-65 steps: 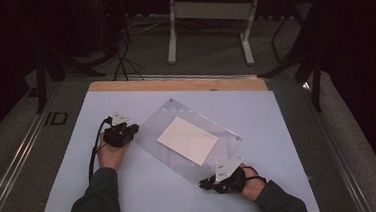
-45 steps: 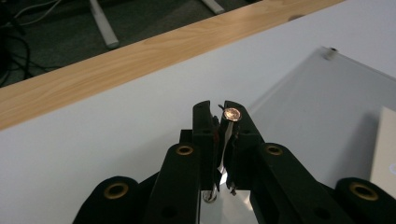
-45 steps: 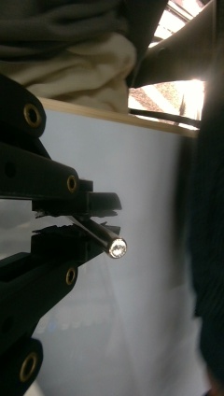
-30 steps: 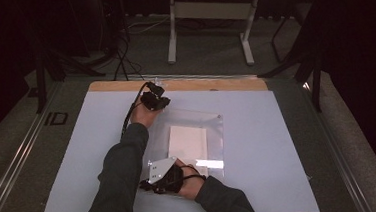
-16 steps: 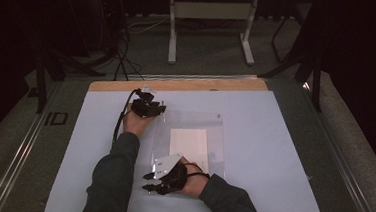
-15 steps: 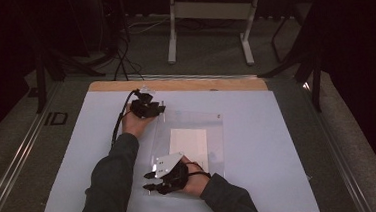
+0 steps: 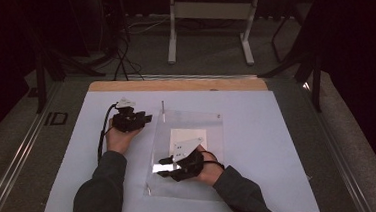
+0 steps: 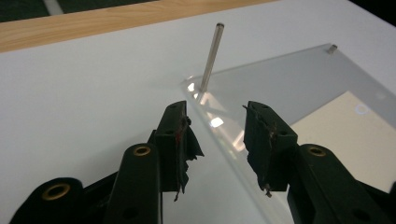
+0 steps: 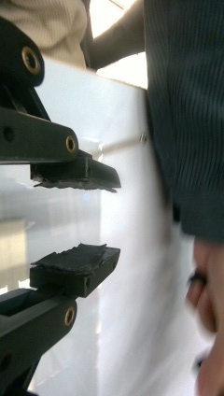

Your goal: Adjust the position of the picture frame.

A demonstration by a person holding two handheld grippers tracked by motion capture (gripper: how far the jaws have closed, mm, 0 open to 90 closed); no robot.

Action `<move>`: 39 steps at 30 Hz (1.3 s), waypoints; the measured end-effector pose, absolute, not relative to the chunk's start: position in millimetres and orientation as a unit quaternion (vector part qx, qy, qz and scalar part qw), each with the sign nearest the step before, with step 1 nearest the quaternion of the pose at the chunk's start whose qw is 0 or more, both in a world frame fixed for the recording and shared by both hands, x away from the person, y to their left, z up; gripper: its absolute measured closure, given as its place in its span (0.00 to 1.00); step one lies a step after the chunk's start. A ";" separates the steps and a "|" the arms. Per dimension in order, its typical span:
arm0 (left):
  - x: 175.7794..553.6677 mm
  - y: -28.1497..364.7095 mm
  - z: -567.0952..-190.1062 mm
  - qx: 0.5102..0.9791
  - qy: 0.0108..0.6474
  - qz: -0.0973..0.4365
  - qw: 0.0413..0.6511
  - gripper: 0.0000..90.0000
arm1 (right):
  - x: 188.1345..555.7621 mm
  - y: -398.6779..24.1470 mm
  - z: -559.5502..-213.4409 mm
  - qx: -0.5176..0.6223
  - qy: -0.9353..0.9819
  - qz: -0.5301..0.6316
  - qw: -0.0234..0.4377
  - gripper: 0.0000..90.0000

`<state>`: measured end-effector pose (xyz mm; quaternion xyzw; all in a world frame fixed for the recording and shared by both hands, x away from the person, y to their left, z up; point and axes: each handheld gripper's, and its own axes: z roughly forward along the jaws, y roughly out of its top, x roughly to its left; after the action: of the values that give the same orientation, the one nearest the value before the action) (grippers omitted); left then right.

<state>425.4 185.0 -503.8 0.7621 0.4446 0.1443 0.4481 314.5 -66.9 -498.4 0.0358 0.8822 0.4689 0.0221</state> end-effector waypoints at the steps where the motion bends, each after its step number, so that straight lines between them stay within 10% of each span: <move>1: 421.9 187.1 -503.5 0.763 0.443 0.144 0.448 0.66 | 317.9 -69.1 -499.0 0.043 0.882 0.468 0.025 0.66; 39: 309.9 195.2 -501.4 0.782 0.406 0.172 0.440 0.63 | 424.3 -105.1 -507.2 0.188 0.870 0.445 0.097 0.69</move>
<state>309.9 195.2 -501.4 0.7824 0.4057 0.1719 0.4402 424.3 -105.1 -507.2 0.1882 0.8702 0.4449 0.0968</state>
